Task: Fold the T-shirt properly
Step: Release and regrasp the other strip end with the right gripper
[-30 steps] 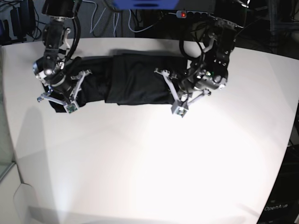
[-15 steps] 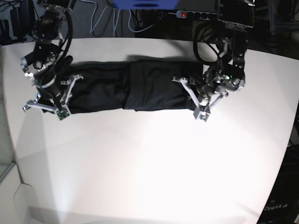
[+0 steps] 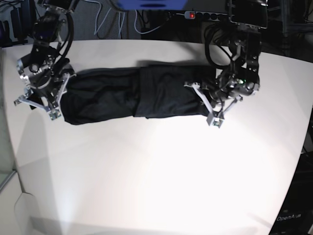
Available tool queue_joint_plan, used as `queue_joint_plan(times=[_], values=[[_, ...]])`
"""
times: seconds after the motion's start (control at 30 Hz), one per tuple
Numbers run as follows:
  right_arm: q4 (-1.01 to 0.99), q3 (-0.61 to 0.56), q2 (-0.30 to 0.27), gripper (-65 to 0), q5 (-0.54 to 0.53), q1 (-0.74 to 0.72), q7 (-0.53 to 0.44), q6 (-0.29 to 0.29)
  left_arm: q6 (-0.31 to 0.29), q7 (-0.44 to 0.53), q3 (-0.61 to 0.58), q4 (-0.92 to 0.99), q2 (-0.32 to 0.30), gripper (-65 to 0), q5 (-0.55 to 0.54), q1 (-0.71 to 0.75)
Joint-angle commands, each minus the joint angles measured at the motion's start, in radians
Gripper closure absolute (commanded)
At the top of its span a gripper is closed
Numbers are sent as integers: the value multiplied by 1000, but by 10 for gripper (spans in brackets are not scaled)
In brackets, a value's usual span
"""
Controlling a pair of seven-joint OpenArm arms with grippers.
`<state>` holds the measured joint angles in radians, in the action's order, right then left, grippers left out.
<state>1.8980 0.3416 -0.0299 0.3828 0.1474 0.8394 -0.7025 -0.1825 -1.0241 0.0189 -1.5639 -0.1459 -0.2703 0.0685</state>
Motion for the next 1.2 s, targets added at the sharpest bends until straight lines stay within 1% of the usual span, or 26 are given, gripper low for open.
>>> queue_joint_plan(times=[0.0,0.1,0.27,0.33,0.4,0.5,0.57,0.67,0.77,0.83,0.87,0.93,1.1,1.17], values=[[15,12,-5,-288,-2,-10,-7,4,22,-60,2,9,-8,0,59,4],[15,27,20,-304,3,-10,-6,4,22,-60,5,9,-8,0,59,4],[13,34,31,-329,3,-12,-4,4,22,-60,5,9,-8,0,59,6],[13,30,43,-329,-2,-12,18,4,22,-60,5,9,-8,0,59,6],[13,32,49,-329,-2,-38,60,4,22,-60,5,9,-8,0,59,7],[13,69,60,-327,-3,-99,145,4,22,-60,5,9,-8,0,59,9],[13,127,89,-327,-3,-157,199,4,22,-60,5,9,-8,0,59,11],[13,215,115,-327,-2,-262,277,4,22,-60,5,9,-8,0,59,12],[11,273,118,-327,-3,-366,413,4,22,-60,5,9,-10,0,59,12],[-5,276,115,-327,-3,-417,519,4,22,-60,6,9,-10,0,59,12],[-21,281,114,-327,-3,-438,557,4,22,-60,6,9,-10,0,59,12],[-68,276,98,-327,-3,-466,557,4,22,-60,6,9,-10,0,59,12],[-251,284,94,-328,-3,-473,557,4,22,-60,6,9,-10,0,59,12],[-292,284,97,-328,-3,-473,557,4,22,-60,6,9,-10,0,59,12]])
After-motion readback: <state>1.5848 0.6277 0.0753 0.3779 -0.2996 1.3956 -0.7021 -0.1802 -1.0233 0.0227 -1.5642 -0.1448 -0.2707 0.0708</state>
